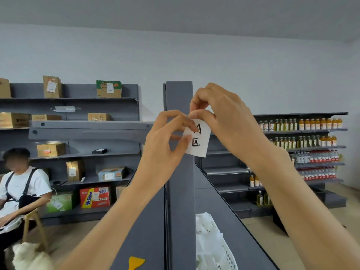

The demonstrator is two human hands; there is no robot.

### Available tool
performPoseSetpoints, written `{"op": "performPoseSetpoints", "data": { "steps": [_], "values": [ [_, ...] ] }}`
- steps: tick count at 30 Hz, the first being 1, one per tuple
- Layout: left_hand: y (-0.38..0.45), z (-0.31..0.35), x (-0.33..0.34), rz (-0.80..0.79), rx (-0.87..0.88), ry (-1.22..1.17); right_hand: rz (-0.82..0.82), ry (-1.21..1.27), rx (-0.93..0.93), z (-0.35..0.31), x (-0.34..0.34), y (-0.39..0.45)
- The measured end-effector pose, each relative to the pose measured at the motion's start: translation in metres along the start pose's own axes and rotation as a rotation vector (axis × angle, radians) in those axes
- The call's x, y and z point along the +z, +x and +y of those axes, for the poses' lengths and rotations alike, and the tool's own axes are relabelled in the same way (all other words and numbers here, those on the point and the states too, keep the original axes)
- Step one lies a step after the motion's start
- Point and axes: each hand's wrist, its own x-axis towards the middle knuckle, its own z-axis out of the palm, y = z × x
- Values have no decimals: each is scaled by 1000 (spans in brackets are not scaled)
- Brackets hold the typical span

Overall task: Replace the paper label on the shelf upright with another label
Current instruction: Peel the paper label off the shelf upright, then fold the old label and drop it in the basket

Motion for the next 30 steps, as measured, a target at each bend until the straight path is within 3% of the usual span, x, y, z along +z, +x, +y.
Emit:
{"op": "performPoseSetpoints", "data": {
  "steps": [8, 12, 16, 23, 30],
  "values": [
    [-39, -8, 7, 72, -281, -173, 16, 346, 107, 24, 20, -52],
    [-55, -8, 5, 74, -321, -262, -115, 643, 280, 30, 37, -84],
    [-68, -5, 5, 65, -366, -370, -134, 828, 346, 28, 42, -99],
    [-88, -11, 4, 68, -438, -441, -44, 861, 405, 23, 52, -117],
    [-103, -15, 9, 143, -373, -181, 77, 771, 417, 19, 69, -131]
  ]
}}
